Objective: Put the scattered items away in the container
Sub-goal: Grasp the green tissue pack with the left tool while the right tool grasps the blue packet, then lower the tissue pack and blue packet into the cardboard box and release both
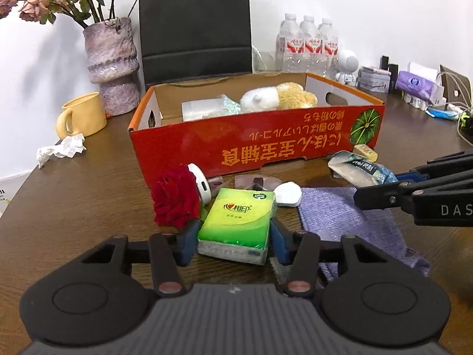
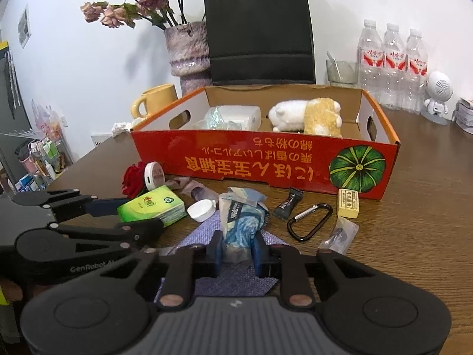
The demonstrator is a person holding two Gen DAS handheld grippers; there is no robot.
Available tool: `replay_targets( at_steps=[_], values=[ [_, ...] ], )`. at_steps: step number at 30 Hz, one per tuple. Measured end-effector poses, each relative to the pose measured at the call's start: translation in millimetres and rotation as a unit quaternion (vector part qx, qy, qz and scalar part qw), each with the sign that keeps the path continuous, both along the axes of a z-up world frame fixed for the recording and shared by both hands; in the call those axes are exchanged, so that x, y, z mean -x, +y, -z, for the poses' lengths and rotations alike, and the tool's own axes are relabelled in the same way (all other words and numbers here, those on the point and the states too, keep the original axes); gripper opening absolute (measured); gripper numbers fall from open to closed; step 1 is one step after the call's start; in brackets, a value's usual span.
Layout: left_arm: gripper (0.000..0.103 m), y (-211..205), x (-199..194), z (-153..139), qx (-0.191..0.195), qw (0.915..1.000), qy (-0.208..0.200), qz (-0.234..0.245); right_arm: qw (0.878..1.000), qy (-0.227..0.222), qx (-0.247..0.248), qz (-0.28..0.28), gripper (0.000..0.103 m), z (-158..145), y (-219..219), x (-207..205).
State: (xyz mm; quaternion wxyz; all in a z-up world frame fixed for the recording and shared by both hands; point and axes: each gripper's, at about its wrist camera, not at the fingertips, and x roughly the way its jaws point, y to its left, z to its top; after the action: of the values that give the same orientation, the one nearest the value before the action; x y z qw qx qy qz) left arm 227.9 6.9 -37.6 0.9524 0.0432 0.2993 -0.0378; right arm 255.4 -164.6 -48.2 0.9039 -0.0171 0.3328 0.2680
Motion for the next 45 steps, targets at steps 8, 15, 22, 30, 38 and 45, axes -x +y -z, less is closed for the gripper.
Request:
replay_targets(
  at_steps=[8, 15, 22, 30, 38, 45],
  values=[
    [0.05, 1.5, 29.6, -23.5, 0.027, 0.9991, -0.032, -0.009, 1.0, -0.023, -0.011, 0.004, 0.017, -14.4, -9.1, 16.2],
    [0.05, 16.0, 33.1, -89.0, 0.056, 0.9933, -0.101, -0.003, 0.996, -0.083, -0.018, 0.02, 0.017, -60.0, -30.0, 20.8],
    [0.05, 17.3, -47.1, -136.5, 0.059, 0.9919, -0.112, -0.014, 0.99, -0.134, -0.002, 0.032, 0.017, -114.7, -28.2, -30.5],
    [0.051, 28.4, -144.5, -88.1, 0.047, 0.9953, -0.034, -0.078, 0.997, -0.06, 0.03, 0.027, 0.017, -90.2, 14.3, -134.3],
    [0.051, 32.9, -166.4, -44.3, 0.048, 0.9948, -0.014, -0.088, 0.999, 0.004, 0.036, 0.026, 0.017, -26.5, 47.2, -183.7],
    [0.051, 27.0, -170.2, -25.5, 0.002, 0.9973, 0.005, -0.073, 0.997, 0.032, 0.046, 0.044, 0.02, -2.2, 54.0, -191.8]
  ],
)
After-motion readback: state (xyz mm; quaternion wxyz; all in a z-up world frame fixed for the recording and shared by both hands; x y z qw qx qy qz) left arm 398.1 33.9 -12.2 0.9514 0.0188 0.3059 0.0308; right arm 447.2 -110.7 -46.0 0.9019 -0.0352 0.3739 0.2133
